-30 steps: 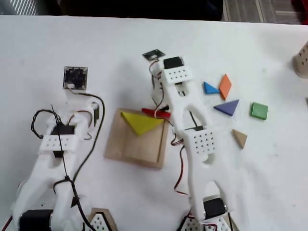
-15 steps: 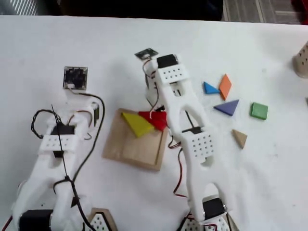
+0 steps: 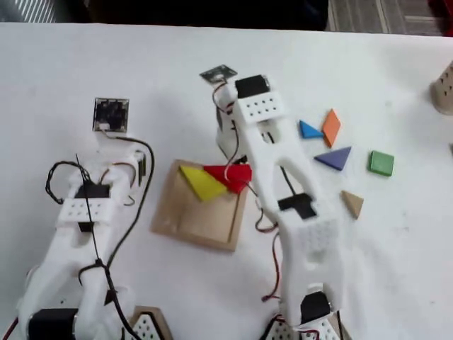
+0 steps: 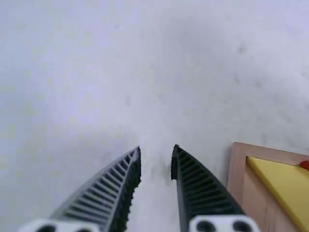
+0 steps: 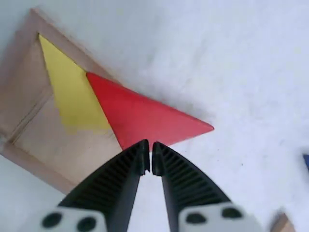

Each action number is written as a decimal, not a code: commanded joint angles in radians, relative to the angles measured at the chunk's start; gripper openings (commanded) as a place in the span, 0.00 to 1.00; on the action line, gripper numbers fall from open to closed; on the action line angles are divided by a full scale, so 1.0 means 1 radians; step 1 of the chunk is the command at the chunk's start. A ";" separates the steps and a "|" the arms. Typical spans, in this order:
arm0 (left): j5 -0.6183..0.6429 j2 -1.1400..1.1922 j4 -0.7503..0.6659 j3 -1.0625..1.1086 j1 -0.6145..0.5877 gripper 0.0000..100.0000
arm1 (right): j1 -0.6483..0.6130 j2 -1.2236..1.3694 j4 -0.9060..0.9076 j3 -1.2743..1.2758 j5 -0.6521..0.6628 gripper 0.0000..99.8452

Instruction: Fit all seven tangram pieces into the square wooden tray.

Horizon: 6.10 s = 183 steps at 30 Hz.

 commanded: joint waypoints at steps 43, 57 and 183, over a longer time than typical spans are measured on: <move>-0.009 0.803 0.103 -0.824 0.602 0.02 | 0.615 -0.829 -0.760 1.386 0.031 0.02; -0.002 0.783 0.327 -0.821 0.581 0.02 | 0.596 -0.829 -0.760 1.387 0.031 0.02; -0.009 0.493 0.227 -0.431 0.608 0.03 | 0.605 -0.828 -0.774 1.399 0.063 0.02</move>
